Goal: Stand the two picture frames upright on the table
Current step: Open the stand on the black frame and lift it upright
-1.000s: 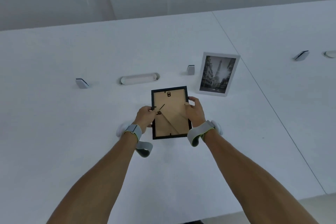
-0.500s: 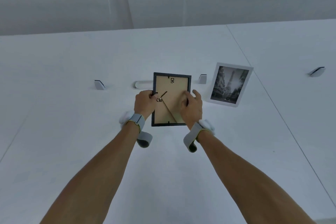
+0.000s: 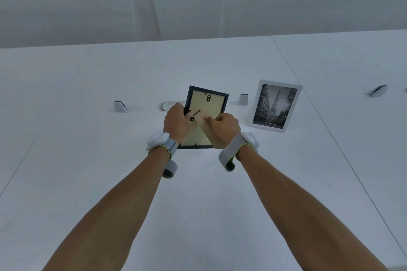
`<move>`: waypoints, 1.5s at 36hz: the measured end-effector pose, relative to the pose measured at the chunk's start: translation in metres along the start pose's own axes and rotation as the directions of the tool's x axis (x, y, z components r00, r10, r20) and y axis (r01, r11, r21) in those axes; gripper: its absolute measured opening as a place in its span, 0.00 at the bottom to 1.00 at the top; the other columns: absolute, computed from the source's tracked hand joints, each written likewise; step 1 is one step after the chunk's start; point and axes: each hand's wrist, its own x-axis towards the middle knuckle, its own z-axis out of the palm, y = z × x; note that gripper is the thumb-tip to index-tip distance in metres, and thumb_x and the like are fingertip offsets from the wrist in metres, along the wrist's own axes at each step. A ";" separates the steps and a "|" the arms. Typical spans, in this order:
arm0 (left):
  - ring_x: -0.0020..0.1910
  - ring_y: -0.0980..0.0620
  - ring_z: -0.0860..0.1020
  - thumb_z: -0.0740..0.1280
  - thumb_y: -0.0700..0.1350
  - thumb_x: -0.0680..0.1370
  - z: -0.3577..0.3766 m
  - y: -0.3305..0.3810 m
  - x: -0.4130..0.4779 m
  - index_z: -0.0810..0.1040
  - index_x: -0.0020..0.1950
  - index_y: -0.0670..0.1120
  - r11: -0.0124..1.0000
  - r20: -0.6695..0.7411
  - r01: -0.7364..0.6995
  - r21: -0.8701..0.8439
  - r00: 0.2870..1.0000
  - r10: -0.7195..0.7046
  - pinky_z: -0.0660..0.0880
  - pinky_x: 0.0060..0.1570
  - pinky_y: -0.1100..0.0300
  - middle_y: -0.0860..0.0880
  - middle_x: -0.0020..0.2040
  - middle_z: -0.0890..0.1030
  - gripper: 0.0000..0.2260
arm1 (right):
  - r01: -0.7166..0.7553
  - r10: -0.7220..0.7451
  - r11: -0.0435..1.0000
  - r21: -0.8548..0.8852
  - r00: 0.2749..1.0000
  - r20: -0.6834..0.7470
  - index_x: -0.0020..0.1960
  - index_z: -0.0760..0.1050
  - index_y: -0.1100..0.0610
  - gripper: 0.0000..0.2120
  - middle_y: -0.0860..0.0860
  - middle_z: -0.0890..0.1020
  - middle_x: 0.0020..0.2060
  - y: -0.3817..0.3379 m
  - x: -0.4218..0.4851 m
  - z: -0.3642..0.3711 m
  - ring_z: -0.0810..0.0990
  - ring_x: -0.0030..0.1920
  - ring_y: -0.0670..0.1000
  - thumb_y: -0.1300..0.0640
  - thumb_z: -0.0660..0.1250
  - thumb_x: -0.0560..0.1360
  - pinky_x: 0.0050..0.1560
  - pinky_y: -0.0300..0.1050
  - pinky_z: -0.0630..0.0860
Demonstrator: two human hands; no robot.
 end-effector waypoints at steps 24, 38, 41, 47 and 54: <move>0.48 0.35 0.76 0.60 0.37 0.79 -0.010 0.019 -0.008 0.65 0.46 0.43 0.967 -0.008 -0.236 0.091 0.971 0.238 0.70 0.44 0.48 0.35 0.51 0.77 0.06 | 0.110 -0.058 0.931 0.349 0.986 -0.157 0.29 0.69 0.58 0.29 0.60 0.84 0.34 -0.068 0.002 -0.041 0.86 0.42 0.60 0.34 0.61 0.74 0.51 0.55 0.81; 0.39 0.44 0.75 0.58 0.37 0.82 -0.016 0.010 0.006 0.78 0.48 0.33 0.976 -0.051 -0.218 -0.021 0.975 0.217 0.67 0.39 0.54 0.34 0.45 0.83 0.12 | 0.147 -0.115 0.983 0.111 0.960 -0.256 0.48 0.84 0.60 0.13 0.59 0.86 0.43 -0.063 0.012 -0.046 0.84 0.42 0.60 0.60 0.61 0.78 0.42 0.43 0.78; 0.50 0.40 0.79 0.56 0.43 0.84 -0.025 0.003 0.017 0.79 0.56 0.36 0.987 -0.085 -0.084 -0.135 0.994 0.073 0.65 0.44 0.62 0.37 0.53 0.83 0.14 | 0.223 -0.201 0.973 0.059 0.946 -0.256 0.52 0.83 0.57 0.13 0.56 0.86 0.47 -0.057 0.014 -0.047 0.83 0.47 0.58 0.61 0.59 0.79 0.44 0.42 0.75; 0.74 0.45 0.68 0.53 0.53 0.84 -0.026 -0.001 0.043 0.65 0.77 0.43 0.897 0.009 0.176 -0.406 0.982 -0.189 0.63 0.71 0.55 0.44 0.75 0.70 0.24 | 0.313 -0.302 0.949 0.035 0.936 -0.182 0.56 0.82 0.59 0.13 0.55 0.85 0.52 -0.041 0.018 -0.045 0.82 0.52 0.56 0.62 0.59 0.80 0.46 0.38 0.73; 0.43 0.47 0.67 0.59 0.56 0.81 0.004 0.001 0.060 0.70 0.41 0.44 0.782 0.105 0.258 -0.567 0.964 -0.242 0.72 0.46 0.52 0.43 0.41 0.69 0.17 | 0.320 -0.311 0.943 0.094 0.946 -0.095 0.60 0.80 0.60 0.13 0.56 0.83 0.57 -0.022 0.036 -0.052 0.80 0.57 0.55 0.61 0.61 0.80 0.59 0.42 0.73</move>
